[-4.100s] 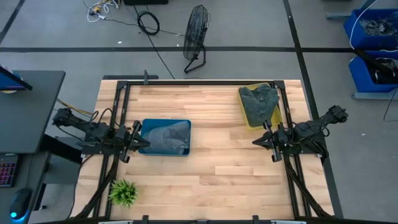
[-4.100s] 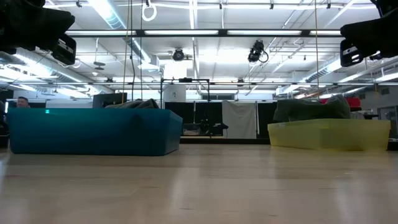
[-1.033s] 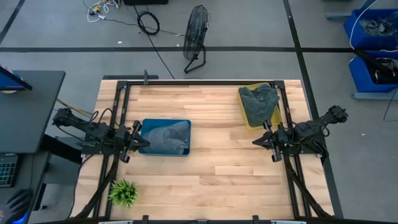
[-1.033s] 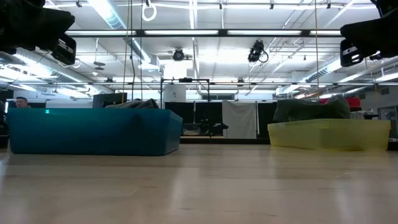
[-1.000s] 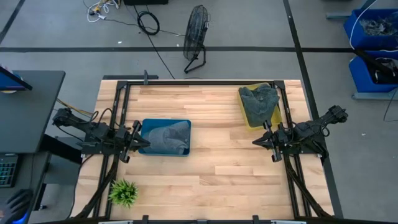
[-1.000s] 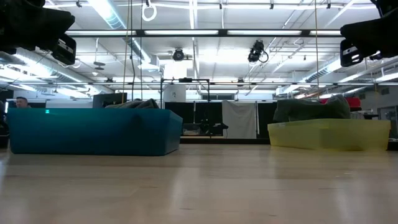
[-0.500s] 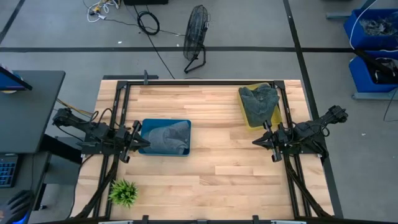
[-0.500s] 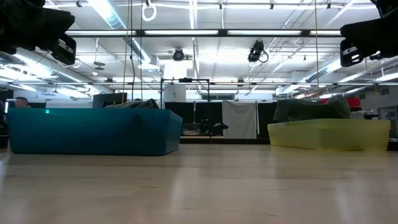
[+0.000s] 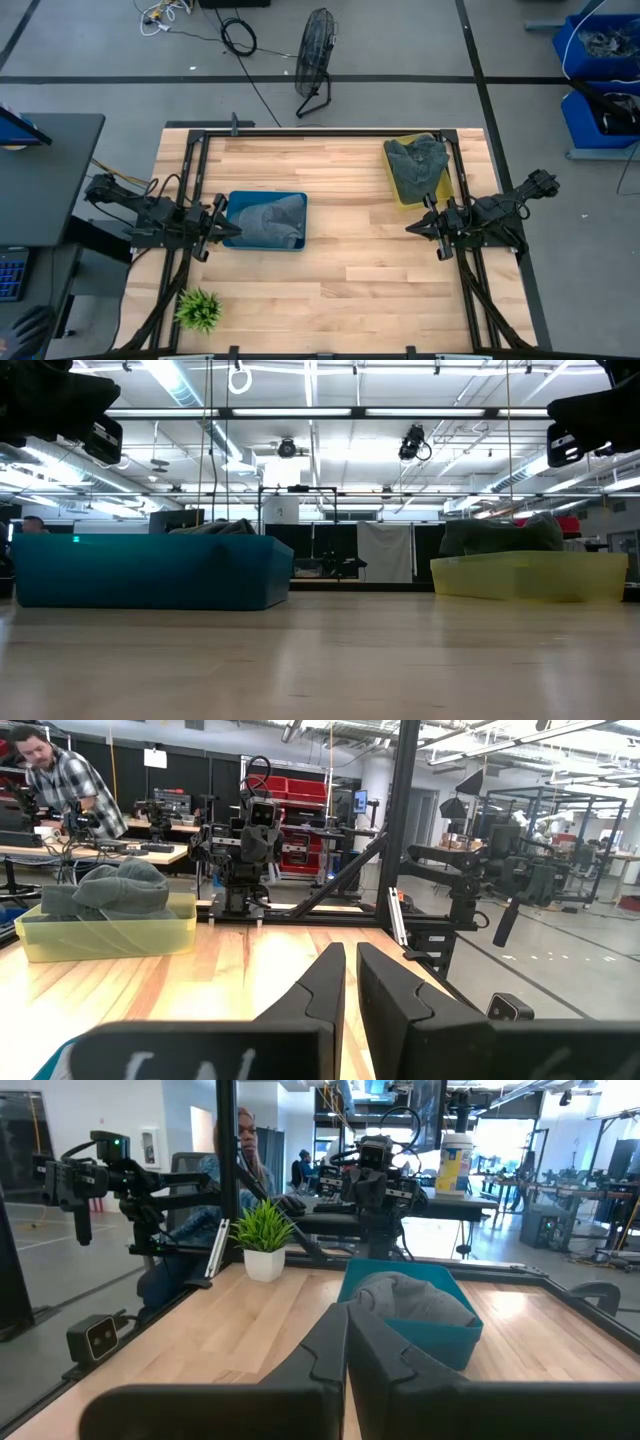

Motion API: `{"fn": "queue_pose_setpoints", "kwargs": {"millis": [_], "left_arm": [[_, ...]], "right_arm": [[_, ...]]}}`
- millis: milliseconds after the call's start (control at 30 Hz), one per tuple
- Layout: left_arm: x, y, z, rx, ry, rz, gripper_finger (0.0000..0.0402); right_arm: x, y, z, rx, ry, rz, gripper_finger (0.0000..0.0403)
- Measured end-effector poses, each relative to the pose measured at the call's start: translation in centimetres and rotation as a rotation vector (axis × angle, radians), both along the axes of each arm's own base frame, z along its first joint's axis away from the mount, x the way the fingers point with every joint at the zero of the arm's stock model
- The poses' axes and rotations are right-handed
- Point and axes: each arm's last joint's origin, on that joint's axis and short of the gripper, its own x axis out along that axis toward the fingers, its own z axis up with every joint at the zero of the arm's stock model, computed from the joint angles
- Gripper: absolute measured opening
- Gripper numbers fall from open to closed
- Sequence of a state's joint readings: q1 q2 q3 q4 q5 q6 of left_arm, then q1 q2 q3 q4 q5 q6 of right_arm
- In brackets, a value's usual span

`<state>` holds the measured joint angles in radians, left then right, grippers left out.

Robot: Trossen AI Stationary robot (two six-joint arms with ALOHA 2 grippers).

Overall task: Pick & Place hat
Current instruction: Return to Home Position

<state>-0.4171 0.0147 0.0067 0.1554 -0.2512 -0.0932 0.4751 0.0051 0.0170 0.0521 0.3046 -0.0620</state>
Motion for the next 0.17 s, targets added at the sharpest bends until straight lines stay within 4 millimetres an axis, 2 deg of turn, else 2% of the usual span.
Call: {"fn": "queue_pose_setpoints", "kwargs": {"millis": [167], "left_arm": [[0.00,0.00,0.00,0.001,0.000,0.000,0.0034]], "right_arm": [[0.00,0.00,0.00,0.000,0.000,0.000,0.0015]]}}
